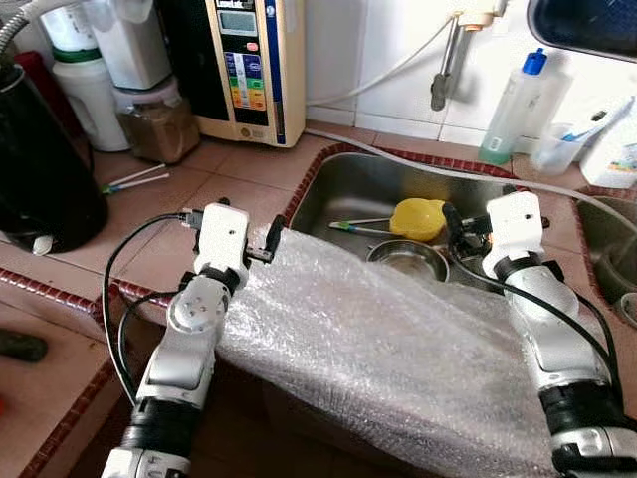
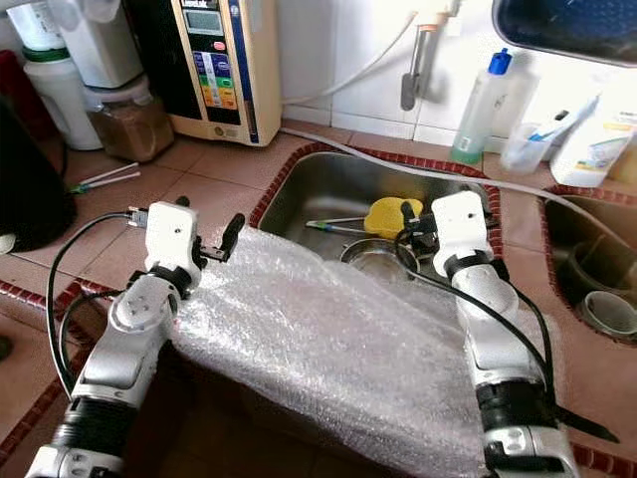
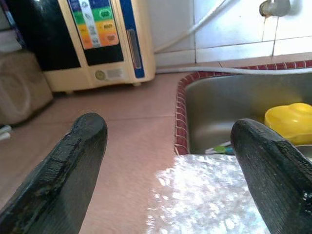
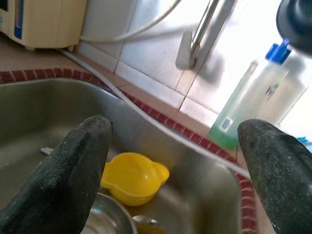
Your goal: Kitchen organization
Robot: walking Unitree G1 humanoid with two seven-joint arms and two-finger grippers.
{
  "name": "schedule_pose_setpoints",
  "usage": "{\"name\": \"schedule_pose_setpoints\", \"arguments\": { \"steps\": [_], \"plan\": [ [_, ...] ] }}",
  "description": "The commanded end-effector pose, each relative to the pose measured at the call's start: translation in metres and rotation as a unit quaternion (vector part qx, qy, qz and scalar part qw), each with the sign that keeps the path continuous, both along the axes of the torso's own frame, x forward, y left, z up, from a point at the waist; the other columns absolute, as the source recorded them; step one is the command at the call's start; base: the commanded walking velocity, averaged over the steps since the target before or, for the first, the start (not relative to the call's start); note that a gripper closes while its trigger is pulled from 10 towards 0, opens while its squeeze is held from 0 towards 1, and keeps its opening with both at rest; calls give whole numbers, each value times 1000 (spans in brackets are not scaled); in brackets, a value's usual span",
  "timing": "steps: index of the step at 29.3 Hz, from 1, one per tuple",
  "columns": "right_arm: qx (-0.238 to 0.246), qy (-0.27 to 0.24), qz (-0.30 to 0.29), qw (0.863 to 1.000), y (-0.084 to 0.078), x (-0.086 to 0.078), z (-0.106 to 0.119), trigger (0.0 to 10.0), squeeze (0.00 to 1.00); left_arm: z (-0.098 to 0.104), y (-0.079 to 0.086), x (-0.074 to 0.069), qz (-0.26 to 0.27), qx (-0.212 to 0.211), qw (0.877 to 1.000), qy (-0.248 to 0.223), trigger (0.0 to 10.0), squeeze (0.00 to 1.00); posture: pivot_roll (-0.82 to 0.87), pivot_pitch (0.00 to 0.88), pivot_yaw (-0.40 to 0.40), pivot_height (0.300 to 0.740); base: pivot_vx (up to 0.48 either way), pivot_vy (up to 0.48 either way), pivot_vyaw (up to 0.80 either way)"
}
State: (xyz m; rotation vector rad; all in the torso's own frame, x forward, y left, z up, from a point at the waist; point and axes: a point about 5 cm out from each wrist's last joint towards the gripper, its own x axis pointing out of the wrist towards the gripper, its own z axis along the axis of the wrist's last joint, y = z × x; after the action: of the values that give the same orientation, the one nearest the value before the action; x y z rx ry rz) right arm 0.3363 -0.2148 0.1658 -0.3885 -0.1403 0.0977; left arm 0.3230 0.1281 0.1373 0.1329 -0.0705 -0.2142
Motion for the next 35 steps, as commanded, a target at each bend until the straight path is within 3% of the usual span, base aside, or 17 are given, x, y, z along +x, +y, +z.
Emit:
{"name": "schedule_pose_setpoints", "arguments": {
  "steps": [1, 9, 17, 35],
  "plan": [
    [-10, 3, 4, 1000, -1, -3, 3, 10000, 1000, 3, 0, -1, 5, -6, 1000, -2, 10000, 0, -61, 0, 63, 740, 0, 0, 0],
    [2, 22, -16, 1000, -7, -15, -2, 10000, 1000, 3, -4, -7, 1, 7, 1000, 1, 10000, 0, -49, 0, 8, 740, 0, 0, 0],
    [25, 18, -43, 999, -7, -26, -9, 10000, 1000, -2, 8, -15, 19, 7, 1000, 4, 10000, 0, -38, 0, 12, 740, 0, 0, 0],
    [25, 18, -43, 999, -7, -26, -9, 10000, 1000, -2, 8, -15, 19, 7, 1000, 4, 10000, 0, -38, 0, 12, 740, 0, 0, 0]
  ]
}}
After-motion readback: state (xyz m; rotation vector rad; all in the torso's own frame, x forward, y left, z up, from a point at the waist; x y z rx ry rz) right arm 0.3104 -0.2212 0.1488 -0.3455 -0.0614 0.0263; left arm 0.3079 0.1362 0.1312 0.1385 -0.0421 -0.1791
